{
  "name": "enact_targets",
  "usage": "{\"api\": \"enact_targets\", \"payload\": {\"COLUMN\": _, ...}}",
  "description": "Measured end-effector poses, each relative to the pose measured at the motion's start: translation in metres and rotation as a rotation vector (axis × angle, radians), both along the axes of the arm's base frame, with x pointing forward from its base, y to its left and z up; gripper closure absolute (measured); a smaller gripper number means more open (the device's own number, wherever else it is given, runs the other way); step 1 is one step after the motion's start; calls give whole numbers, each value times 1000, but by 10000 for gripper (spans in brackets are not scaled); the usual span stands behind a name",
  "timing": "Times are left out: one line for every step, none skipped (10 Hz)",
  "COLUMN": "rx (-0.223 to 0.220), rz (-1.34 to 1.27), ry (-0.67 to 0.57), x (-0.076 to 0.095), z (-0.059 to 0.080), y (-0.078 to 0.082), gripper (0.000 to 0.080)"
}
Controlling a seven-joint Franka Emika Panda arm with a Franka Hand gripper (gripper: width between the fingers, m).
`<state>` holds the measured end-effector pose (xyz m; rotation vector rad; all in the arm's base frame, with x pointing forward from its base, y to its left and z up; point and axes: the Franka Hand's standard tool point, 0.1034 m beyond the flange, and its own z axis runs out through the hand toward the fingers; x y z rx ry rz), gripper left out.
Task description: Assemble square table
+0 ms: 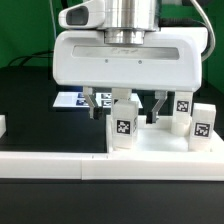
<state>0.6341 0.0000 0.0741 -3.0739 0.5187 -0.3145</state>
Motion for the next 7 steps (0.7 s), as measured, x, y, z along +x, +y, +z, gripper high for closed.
{"api": "enact_targets", "payload": {"rx": 3, "rz": -2, "ry": 4, "x": -1, "z": 0, "y": 0, "gripper": 150}}
{"api": "enact_targets", "payload": {"rx": 38, "rz": -27, "ry": 54, "x": -6, "z": -2, "y": -3, "gripper": 150}}
{"api": "enact_targets", "payload": {"rx": 50, "rz": -30, "ry": 73, "x": -4, "z": -1, "y": -4, "gripper": 150}}
{"api": "enact_targets", "payload": {"rx": 47, "rz": -28, "ry": 71, "x": -4, "z": -1, "y": -4, "gripper": 150}}
{"api": "enact_targets", "payload": {"rx": 50, "rz": -44, "ry": 71, "x": -4, "z": -1, "y": -5, "gripper": 193}}
{"api": "enact_targets", "payload": {"rx": 52, "rz": -63, "ry": 71, "x": -4, "z": -1, "y": -5, "gripper": 193}}
{"api": "enact_targets", "payload": {"rx": 52, "rz": -64, "ry": 71, "x": -4, "z": -1, "y": -5, "gripper": 369}}
